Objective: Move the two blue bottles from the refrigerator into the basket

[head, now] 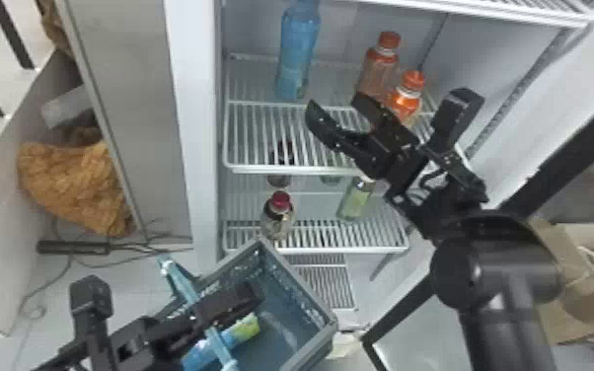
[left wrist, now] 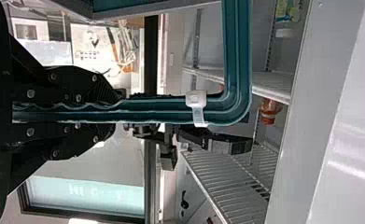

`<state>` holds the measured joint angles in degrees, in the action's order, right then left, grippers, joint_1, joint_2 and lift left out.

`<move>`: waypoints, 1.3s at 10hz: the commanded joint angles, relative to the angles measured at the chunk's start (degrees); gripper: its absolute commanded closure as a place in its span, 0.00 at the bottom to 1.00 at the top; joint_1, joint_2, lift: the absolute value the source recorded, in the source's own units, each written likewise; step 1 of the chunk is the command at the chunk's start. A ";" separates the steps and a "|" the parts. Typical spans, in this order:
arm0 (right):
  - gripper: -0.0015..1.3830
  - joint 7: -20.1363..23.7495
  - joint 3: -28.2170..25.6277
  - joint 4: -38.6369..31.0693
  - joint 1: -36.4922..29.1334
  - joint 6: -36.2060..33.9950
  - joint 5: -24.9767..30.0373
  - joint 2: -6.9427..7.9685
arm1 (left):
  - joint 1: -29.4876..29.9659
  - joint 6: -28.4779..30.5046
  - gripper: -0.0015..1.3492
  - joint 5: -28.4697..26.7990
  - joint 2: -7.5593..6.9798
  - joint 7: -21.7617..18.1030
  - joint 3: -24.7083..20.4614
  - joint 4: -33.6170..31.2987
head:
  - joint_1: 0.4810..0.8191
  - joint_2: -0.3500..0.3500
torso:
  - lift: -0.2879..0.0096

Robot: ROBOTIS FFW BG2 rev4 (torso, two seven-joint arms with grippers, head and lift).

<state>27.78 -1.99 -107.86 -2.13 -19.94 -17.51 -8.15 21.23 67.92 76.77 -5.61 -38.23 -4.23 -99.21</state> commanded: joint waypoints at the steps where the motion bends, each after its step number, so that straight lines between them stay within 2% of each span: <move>1: 0.07 -0.44 0.85 2.32 2.28 -0.31 0.37 -0.02 | -0.14 0.00 0.89 0.01 -0.02 0.00 0.12 0.00 | 0.63 0.23 | 0.93; 7: 0.07 -2.99 5.65 11.60 11.56 -0.03 1.17 -0.11 | -0.56 0.00 0.89 -0.11 -0.02 0.00 0.12 0.14 | 0.63 0.28 | 0.93; 13: 0.07 -7.30 9.99 20.89 18.87 3.07 2.20 0.42 | -0.56 0.14 0.89 0.01 -0.19 0.00 0.00 0.14 | 0.63 0.32 | 0.93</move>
<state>20.50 7.60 -87.74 16.08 -17.03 -15.47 -7.75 20.65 68.00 76.78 -5.78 -38.23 -4.24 -99.07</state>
